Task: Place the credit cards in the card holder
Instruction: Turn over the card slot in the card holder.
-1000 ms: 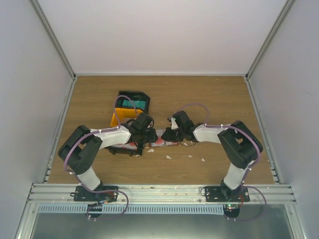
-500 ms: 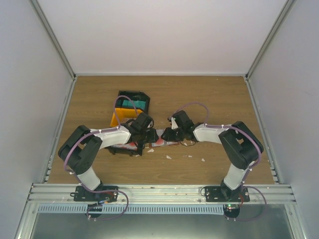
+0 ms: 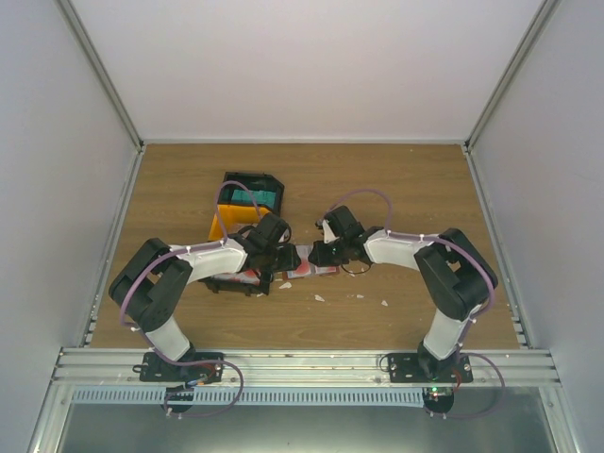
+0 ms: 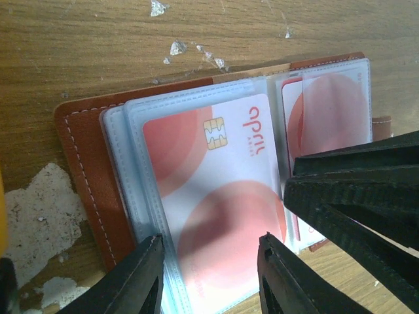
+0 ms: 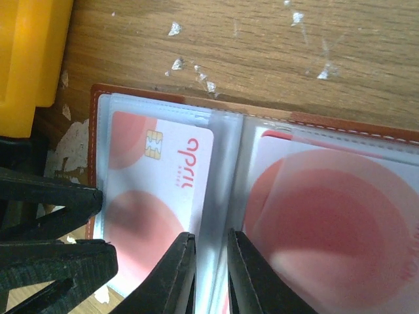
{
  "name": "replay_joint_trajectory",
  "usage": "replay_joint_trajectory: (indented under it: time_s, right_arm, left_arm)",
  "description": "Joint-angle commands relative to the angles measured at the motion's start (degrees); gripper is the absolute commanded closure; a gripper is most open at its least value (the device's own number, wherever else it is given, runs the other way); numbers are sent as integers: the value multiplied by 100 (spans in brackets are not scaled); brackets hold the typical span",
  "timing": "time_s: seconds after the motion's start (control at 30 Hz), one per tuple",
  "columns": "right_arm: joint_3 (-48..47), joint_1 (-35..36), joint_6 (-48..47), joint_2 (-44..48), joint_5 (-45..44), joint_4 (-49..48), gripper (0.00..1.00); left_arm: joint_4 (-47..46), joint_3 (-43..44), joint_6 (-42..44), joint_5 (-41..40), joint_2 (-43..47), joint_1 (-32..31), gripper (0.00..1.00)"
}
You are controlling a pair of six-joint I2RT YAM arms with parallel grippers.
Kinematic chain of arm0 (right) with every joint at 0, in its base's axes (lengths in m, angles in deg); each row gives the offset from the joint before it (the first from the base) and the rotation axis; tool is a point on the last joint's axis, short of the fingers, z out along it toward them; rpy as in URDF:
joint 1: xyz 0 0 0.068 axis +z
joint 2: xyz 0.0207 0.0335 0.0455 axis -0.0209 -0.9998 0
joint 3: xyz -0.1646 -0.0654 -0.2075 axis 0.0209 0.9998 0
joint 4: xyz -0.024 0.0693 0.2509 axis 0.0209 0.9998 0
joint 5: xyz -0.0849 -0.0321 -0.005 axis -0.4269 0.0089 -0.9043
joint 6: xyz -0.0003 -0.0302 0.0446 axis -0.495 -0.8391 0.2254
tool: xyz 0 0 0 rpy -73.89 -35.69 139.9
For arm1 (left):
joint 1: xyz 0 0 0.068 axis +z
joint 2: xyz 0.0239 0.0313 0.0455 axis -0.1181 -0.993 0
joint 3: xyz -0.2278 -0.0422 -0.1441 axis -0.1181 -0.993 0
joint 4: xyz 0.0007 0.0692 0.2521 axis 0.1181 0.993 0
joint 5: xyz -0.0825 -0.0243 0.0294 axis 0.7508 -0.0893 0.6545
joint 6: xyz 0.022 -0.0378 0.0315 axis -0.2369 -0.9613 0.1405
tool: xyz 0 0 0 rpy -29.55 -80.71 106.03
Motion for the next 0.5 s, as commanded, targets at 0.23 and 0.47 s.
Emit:
replay_joint_trajectory:
  time_s: [0.23, 0.47]
  right_arm:
    - [-181, 51, -294, -252, 71, 198, 81]
    - [-313, 126, -464, -492, -109, 473, 91]
  left_arm:
    - [-95, 25, 54, 48, 41, -19, 58]
    - [-114, 58, 44, 58, 84, -19, 59]
